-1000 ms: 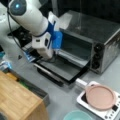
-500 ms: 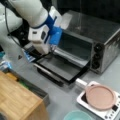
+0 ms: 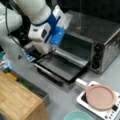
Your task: Open the microwave oven door. Pull out the microwave oven tray. Pick up the bowl. Place the bowl on the microwave tray.
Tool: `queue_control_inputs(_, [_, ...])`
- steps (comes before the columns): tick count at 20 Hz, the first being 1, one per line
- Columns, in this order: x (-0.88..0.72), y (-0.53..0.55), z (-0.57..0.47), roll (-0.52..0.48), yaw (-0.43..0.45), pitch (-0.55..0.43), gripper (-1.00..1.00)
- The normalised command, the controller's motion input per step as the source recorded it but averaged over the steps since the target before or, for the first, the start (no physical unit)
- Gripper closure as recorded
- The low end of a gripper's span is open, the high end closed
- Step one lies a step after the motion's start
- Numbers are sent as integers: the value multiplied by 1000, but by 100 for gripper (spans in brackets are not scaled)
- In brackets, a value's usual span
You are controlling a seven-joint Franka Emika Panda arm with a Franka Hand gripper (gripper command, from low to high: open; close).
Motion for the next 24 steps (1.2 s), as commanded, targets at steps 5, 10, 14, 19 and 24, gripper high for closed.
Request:
queue_control_inputs(5, [483, -337, 144, -187, 14, 253, -100])
queue_control_inputs(10, [458, -228, 132, -162, 82, 235, -100])
queue_control_inputs(14, [548, -183, 158, -172, 173, 201, -100])
queue_control_inputs(19, [728, -243, 145, -205, 243, 182, -100])
queue_control_inputs(24, [634, -313, 137, -137, 204, 206, -100])
